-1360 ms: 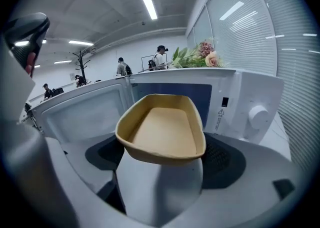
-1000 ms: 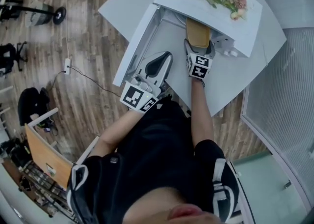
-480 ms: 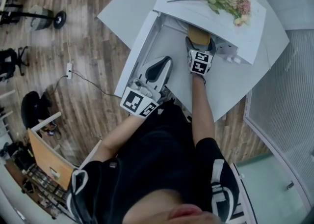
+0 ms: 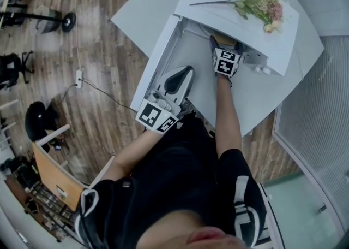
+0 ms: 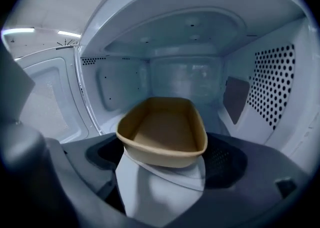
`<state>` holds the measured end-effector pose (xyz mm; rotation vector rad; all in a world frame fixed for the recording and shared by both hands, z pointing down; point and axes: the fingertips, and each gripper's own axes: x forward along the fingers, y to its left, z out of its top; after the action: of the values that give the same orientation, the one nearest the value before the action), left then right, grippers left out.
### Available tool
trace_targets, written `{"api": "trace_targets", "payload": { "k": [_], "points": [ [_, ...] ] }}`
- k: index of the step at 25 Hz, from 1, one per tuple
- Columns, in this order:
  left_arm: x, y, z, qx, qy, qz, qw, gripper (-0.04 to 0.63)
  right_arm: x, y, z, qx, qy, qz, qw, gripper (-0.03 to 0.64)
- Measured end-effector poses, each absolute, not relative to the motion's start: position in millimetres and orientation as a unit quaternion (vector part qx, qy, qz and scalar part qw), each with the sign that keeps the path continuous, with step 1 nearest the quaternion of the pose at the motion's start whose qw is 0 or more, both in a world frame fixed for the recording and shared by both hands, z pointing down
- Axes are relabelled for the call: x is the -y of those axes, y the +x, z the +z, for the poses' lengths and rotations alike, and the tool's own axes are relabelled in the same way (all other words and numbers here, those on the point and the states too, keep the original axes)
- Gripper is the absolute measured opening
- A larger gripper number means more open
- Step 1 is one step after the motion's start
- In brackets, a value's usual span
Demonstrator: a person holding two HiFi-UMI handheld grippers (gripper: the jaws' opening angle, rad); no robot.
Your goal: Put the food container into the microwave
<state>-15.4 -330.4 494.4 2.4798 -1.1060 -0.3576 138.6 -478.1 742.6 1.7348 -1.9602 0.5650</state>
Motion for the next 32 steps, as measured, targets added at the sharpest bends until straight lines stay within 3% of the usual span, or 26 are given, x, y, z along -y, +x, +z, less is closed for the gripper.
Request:
{"api": "trace_targets", "payload": {
  "k": [13,23,25,28,32],
  "points": [
    [324.0,-15.5,487.7,0.398,0.887,-0.128,0.197,0.034,477.8,140.5,751.2,0.704,0.632,0.225,0.233,0.505],
    [262.9,-6.6,450.5,0.389,0.893,-0.143,0.174,0.034,377.3,138.9,694.4,0.713,0.641,0.213,0.186,0.499],
    [243.1,-4.8,442.5,0.391,0.893,-0.146,0.168,0.034,343.2,135.5,676.5,0.725,0.632,0.21,0.175,0.446],
    [212.7,-1.1,430.8,0.397,0.892,-0.149,0.154,0.034,297.1,132.4,641.7,0.746,0.621,0.193,0.146,0.287],
    [177.1,-1.2,419.1,0.411,0.888,-0.149,0.141,0.034,245.3,135.3,596.8,0.763,0.612,0.177,0.111,0.198]
  ]
}}
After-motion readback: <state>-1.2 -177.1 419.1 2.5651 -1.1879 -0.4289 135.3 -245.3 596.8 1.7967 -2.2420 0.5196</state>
